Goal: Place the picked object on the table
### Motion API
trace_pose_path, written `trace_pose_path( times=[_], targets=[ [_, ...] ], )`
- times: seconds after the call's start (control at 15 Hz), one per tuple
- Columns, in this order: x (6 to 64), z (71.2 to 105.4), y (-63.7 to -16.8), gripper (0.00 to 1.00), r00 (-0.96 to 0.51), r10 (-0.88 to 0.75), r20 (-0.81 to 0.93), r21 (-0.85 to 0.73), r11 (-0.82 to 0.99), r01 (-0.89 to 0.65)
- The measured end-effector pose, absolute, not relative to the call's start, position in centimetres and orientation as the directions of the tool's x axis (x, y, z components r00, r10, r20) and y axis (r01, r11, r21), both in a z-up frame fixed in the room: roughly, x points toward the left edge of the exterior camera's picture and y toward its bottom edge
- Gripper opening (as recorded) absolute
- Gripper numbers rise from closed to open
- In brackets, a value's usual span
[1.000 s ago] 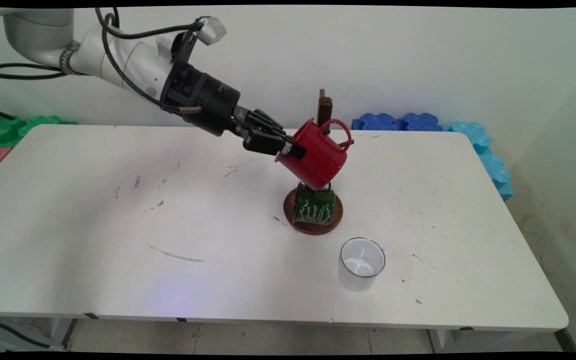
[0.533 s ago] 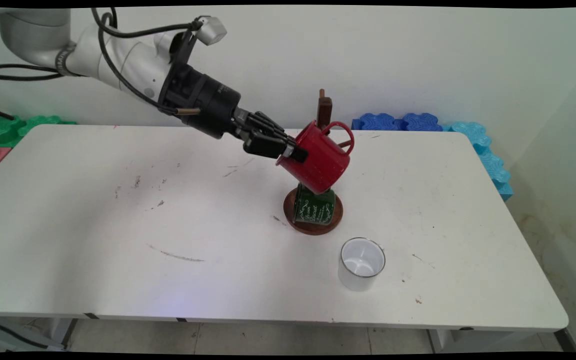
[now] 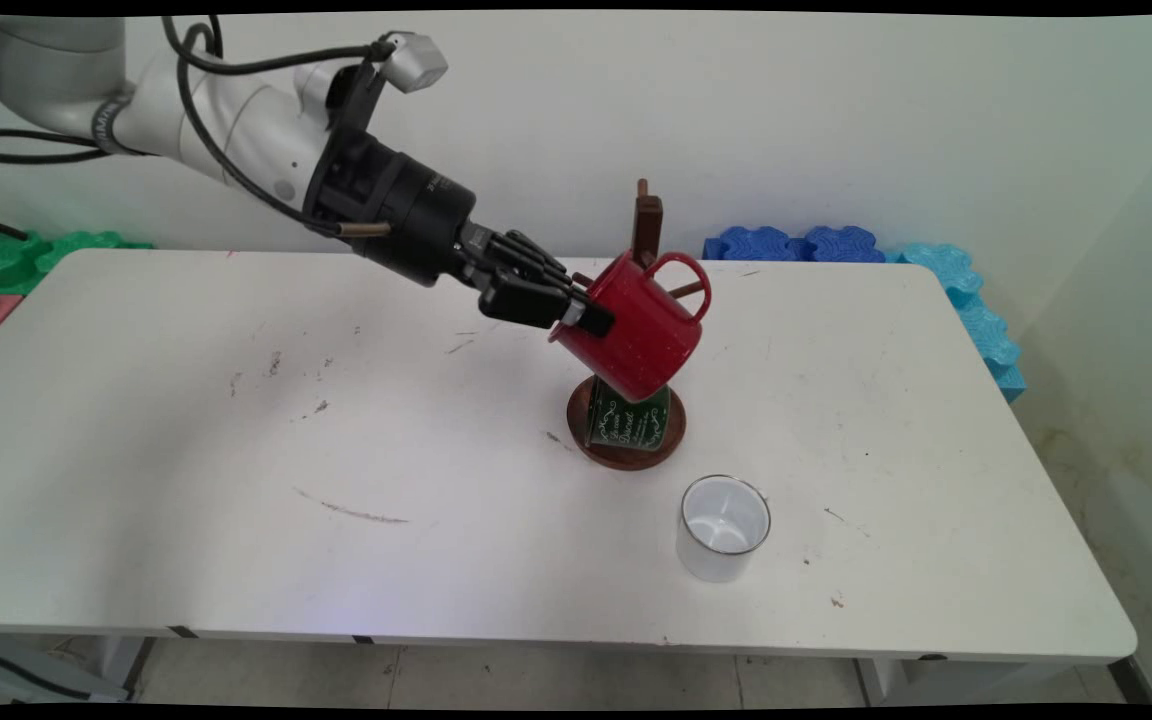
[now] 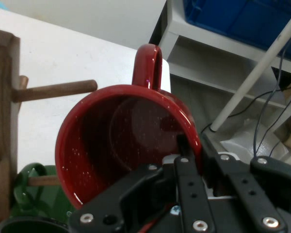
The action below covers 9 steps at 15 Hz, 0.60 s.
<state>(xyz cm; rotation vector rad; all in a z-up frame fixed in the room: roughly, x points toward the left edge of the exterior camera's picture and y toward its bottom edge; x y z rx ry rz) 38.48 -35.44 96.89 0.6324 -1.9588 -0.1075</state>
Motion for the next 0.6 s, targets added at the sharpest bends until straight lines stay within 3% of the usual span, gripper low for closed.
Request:
trace_pose_path(
  times=[0.6],
  targets=[
    [39.3,97.8,-33.7,0.0,-0.373,-0.461,0.805,0.325,0.869,-0.372]
  ],
)
